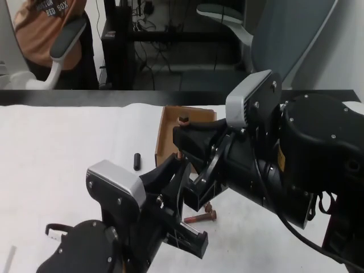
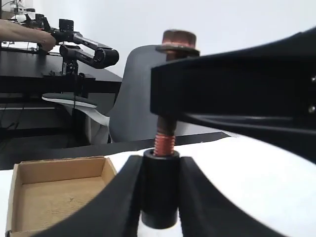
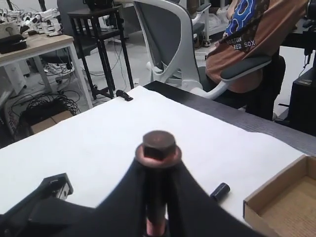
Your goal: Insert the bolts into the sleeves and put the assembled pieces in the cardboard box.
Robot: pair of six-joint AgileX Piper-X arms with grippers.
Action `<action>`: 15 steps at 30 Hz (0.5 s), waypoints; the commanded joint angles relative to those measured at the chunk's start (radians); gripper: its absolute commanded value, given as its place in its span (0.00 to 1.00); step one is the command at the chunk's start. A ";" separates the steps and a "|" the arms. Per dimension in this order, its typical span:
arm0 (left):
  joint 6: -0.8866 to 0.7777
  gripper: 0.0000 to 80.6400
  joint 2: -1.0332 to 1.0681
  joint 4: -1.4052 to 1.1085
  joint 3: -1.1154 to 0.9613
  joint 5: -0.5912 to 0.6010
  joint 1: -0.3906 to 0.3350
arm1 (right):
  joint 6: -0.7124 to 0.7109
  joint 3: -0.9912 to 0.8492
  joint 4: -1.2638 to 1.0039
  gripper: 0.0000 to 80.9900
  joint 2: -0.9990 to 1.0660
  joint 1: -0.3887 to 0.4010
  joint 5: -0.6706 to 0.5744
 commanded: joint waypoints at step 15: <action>-0.001 0.02 -0.004 -0.096 -0.012 -0.011 0.012 | 0.030 -0.001 0.025 0.57 -0.004 0.006 0.019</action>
